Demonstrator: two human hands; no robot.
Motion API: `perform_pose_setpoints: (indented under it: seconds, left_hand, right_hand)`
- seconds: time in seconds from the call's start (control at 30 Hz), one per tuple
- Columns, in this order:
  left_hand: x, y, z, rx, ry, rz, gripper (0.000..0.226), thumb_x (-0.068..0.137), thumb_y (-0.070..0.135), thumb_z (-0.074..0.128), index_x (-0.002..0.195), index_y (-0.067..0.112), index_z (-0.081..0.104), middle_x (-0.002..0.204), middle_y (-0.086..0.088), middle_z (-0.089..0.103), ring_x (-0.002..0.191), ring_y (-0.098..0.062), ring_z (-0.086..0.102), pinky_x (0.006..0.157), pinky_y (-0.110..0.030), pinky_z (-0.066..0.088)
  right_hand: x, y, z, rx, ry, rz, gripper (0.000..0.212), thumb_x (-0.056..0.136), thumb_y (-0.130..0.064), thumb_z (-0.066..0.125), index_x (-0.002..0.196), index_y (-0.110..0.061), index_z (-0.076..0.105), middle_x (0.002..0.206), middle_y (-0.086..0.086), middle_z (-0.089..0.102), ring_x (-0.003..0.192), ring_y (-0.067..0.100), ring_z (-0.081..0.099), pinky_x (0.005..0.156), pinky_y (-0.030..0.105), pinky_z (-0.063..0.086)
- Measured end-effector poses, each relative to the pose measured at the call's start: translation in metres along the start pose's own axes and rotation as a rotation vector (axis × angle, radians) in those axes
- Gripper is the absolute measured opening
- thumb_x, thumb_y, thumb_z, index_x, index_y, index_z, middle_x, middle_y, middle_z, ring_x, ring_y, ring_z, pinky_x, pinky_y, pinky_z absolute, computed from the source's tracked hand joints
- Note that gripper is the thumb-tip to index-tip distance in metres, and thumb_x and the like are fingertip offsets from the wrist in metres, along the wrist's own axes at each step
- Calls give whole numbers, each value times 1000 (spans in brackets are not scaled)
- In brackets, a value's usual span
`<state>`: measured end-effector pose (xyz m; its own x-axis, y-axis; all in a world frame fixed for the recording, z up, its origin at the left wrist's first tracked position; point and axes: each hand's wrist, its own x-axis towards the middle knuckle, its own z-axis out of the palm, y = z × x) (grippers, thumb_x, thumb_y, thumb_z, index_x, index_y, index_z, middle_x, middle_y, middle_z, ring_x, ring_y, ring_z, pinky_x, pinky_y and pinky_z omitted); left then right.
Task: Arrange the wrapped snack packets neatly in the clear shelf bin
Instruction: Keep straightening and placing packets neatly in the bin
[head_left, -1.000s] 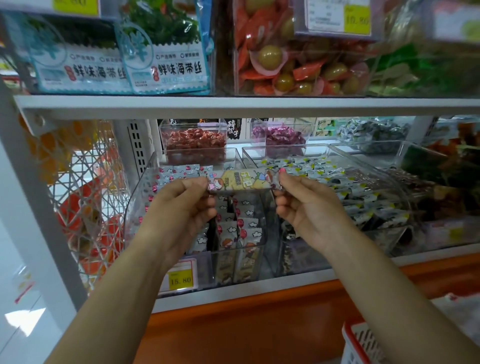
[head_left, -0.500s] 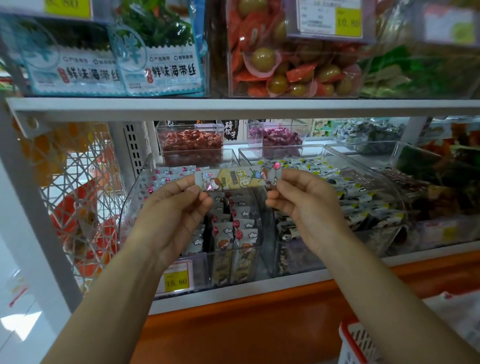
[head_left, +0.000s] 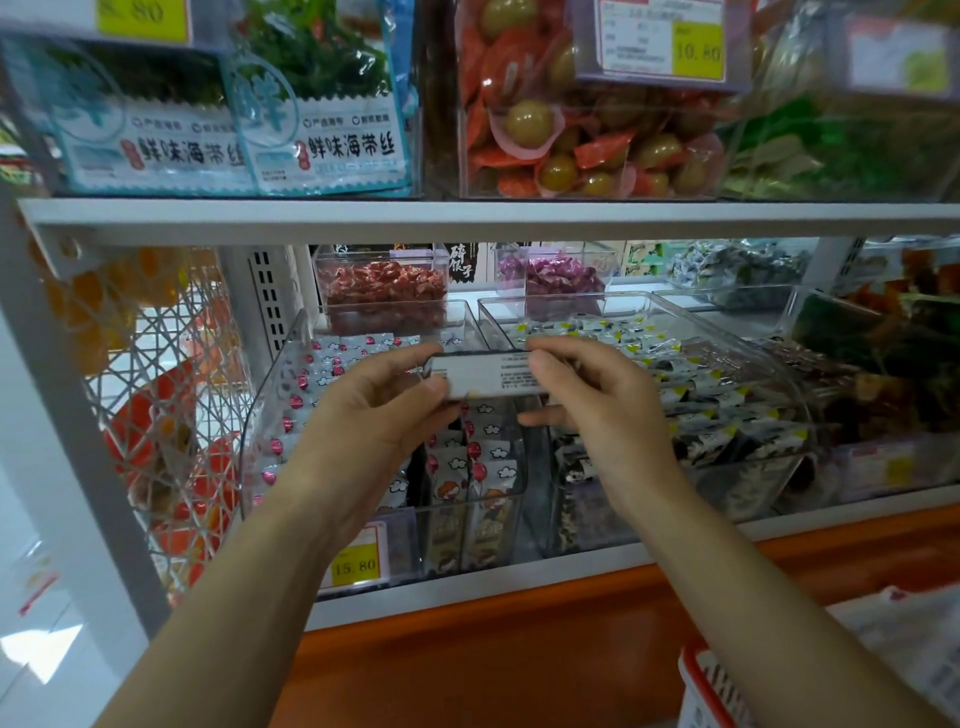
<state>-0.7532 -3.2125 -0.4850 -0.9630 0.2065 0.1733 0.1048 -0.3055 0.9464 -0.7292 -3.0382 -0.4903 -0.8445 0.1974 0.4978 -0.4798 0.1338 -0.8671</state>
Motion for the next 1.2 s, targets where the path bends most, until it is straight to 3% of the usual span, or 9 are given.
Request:
perform_pose_setpoints:
  seconds: [0.13, 0.2, 0.47, 0.57, 0.67, 0.87, 1.0, 1.1, 1.2]
  left_hand:
    - [-3, 0, -2, 191, -16, 26, 31, 80, 10, 64, 107, 27, 65, 107, -11, 62, 94, -19, 69, 91, -32, 52]
    - [-4, 1, -1, 249, -25, 37, 30, 80, 12, 67, 101, 33, 67, 109, -10, 61, 97, -22, 67, 94, -35, 50]
    - [-8, 3, 6, 512, -108, 105, 33, 80, 12, 69, 104, 34, 63, 102, 1, 66, 90, -14, 65, 74, -18, 55]
    - [-8, 3, 8, 519, -64, 78, 20, 82, 15, 67, 96, 29, 63, 100, -7, 65, 91, -23, 65, 81, -35, 57]
    - [-8, 4, 10, 507, 15, 62, 2, 85, 18, 63, 87, 18, 64, 94, -9, 65, 90, -28, 64, 85, -47, 54]
    - [-6, 11, 4, 485, 59, 81, 20, 86, 11, 63, 68, 3, 69, 69, -6, 69, 56, -8, 65, 49, -17, 51]
    - [-4, 12, -2, 474, 87, 51, 22, 87, 14, 62, 68, 6, 71, 64, -1, 71, 55, -15, 69, 61, -35, 56]
    - [-3, 11, 0, 448, 60, 62, 20, 86, 17, 62, 71, 7, 70, 65, 0, 70, 57, -9, 67, 52, -21, 55]
    - [-5, 8, 0, 523, -61, 49, 21, 76, 33, 66, 89, 16, 69, 84, 0, 68, 72, -9, 68, 65, -21, 57]
  right_hand:
    - [1, 3, -2, -26, 19, 5, 15, 86, -12, 65, 82, -26, 70, 83, 3, 64, 69, 14, 67, 59, 31, 59]
    - [2, 3, -4, 1, 8, 24, 15, 86, -9, 64, 76, -20, 69, 80, 2, 64, 70, 15, 67, 59, 29, 58]
    - [6, 8, -7, 15, 96, 92, 31, 85, -8, 65, 55, -17, 64, 71, 9, 63, 68, 21, 67, 50, 38, 58]
    - [6, 9, -5, -115, 110, 4, 21, 85, -12, 65, 68, 0, 63, 76, 22, 61, 75, 37, 63, 59, 52, 56]
    - [4, 8, -3, -193, 73, -49, 18, 84, -13, 67, 71, -1, 65, 72, 18, 64, 73, 37, 62, 65, 57, 52]
    - [1, 3, -2, -200, 13, -32, 16, 83, -13, 67, 68, -11, 67, 72, 9, 66, 73, 30, 64, 66, 54, 54]
    - [0, 2, 0, -213, -2, -26, 20, 83, -14, 68, 63, -19, 66, 64, -7, 64, 68, 16, 63, 66, 48, 54]
    - [1, 4, 1, -209, 32, -32, 20, 83, -15, 67, 64, -15, 66, 65, -3, 64, 69, 19, 63, 67, 49, 54]
    - [2, 5, 1, -183, 53, -27, 20, 85, -15, 67, 65, -11, 65, 70, 10, 65, 73, 30, 65, 66, 51, 56]
